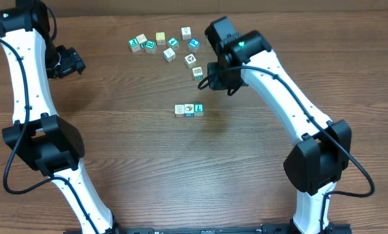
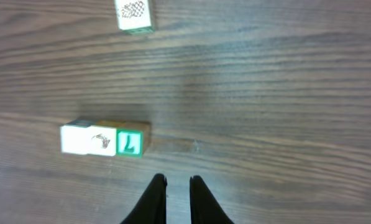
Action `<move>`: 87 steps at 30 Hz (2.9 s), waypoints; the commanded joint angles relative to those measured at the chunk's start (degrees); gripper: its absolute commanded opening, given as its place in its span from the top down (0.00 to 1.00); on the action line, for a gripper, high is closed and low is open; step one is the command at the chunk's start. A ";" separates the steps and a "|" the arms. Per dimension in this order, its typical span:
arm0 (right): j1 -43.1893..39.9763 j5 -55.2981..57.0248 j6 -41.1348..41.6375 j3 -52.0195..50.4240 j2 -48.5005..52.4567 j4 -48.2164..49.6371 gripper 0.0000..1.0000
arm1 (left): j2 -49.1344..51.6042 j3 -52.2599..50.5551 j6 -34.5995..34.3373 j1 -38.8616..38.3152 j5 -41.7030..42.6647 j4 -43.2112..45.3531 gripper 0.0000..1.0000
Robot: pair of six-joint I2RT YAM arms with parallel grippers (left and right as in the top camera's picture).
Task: Form a horizontal line
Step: 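Raise the right arm and swing it toward the block cluster, then lower the right gripper onto the pineapple-picture block and close it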
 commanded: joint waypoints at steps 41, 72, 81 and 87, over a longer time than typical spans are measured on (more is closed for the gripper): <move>0.22 0.59 -6.45 17.53 14.08 7.50 0.24 | -0.07 -0.31 -0.81 -0.48 -0.52 -0.09 0.00; 0.26 0.57 -6.47 0.50 19.89 32.76 0.37 | -0.07 -0.31 -0.81 -0.48 -0.52 -0.09 0.00; 0.26 0.59 -6.45 -2.93 19.91 36.15 0.44 | -0.07 -0.31 -0.81 -0.48 -0.52 -0.09 0.00; 0.26 0.59 -6.45 -2.93 19.91 37.16 0.43 | -0.07 -0.31 -0.81 -0.48 -0.52 -0.09 0.00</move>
